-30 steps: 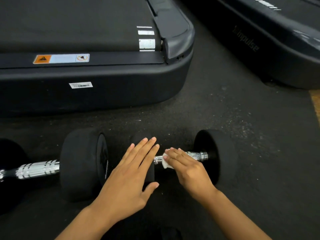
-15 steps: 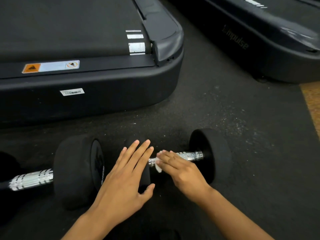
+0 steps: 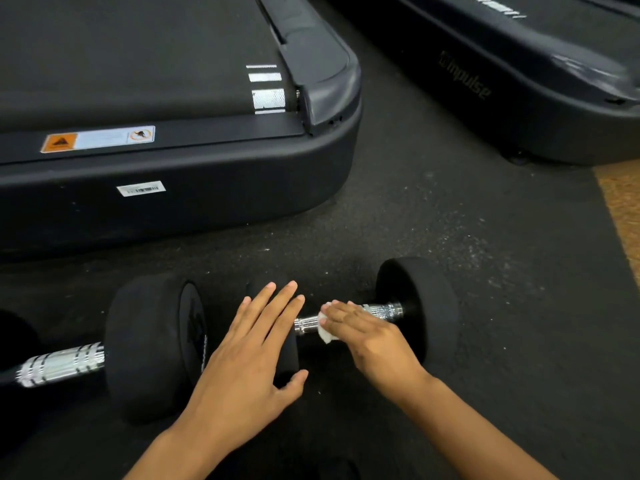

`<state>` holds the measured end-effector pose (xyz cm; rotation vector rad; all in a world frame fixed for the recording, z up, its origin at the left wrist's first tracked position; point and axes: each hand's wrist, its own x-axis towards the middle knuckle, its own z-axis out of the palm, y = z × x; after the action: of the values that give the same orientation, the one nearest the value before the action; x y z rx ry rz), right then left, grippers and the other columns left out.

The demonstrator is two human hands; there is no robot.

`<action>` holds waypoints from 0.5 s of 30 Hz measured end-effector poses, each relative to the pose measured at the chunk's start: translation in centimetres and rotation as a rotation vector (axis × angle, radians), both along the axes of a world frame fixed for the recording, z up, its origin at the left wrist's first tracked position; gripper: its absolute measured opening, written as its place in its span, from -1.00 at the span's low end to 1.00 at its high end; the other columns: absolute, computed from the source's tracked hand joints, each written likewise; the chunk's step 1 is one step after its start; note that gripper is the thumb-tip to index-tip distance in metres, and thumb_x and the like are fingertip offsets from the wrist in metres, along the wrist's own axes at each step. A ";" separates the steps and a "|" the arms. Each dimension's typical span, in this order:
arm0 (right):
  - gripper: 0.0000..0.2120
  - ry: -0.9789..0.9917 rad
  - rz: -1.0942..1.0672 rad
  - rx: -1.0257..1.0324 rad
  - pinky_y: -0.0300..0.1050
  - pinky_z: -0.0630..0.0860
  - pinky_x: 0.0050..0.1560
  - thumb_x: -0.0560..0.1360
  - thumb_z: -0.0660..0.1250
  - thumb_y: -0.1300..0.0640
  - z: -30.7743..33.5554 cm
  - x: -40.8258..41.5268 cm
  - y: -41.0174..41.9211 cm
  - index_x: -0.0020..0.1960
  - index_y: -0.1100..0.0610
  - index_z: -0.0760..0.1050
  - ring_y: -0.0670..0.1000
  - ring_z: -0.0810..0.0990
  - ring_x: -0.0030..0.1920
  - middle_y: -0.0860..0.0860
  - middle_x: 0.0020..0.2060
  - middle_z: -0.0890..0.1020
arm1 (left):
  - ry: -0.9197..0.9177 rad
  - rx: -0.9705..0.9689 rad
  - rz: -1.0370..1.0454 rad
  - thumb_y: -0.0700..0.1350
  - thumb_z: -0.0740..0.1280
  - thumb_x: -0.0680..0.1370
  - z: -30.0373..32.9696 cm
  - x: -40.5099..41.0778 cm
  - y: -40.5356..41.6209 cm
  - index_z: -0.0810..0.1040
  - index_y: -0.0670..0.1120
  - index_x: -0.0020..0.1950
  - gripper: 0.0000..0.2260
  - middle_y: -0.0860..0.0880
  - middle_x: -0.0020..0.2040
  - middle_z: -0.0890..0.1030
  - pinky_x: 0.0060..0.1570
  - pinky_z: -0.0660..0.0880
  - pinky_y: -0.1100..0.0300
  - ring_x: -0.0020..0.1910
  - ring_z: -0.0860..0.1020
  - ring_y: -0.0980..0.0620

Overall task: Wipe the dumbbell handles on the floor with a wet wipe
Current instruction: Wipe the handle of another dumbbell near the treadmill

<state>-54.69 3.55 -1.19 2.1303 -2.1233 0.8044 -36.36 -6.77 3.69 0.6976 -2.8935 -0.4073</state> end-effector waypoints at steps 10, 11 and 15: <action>-0.85 -0.167 -0.123 0.424 0.00 0.51 -0.19 0.45 0.28 0.25 3.1 -1.1 -3.8 -0.08 0.05 0.56 0.02 0.56 -0.23 0.00 -0.27 0.61 | -0.017 0.001 0.003 0.21 0.32 0.37 0.3 -0.1 -0.2 0.06 0.00 0.51 -0.19 0.07 0.53 0.04 0.42 -0.18 0.13 0.50 -0.05 0.10; -0.84 -0.140 -0.137 0.450 0.00 0.52 -0.18 0.45 0.29 0.26 3.3 -1.3 -4.1 -0.04 0.05 0.56 0.03 0.57 -0.21 0.02 -0.25 0.61 | -0.014 0.001 0.001 0.21 0.33 0.37 0.4 -0.1 -0.2 0.07 0.00 0.51 -0.19 0.07 0.53 0.05 0.42 -0.18 0.14 0.50 -0.05 0.10; -0.87 -0.166 -0.085 0.395 0.01 0.54 -0.13 0.48 0.27 0.25 3.7 -0.4 -4.5 -0.04 0.10 0.57 0.04 0.58 -0.19 0.05 -0.22 0.62 | -0.015 0.000 -0.005 0.21 0.31 0.38 0.4 -0.1 -0.2 0.05 0.01 0.51 -0.21 0.07 0.53 0.04 0.42 -0.20 0.15 0.50 -0.07 0.11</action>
<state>-55.05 -0.99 2.53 2.1864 -2.6290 0.6143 -36.44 -6.96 4.13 0.6964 -2.9095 -0.4048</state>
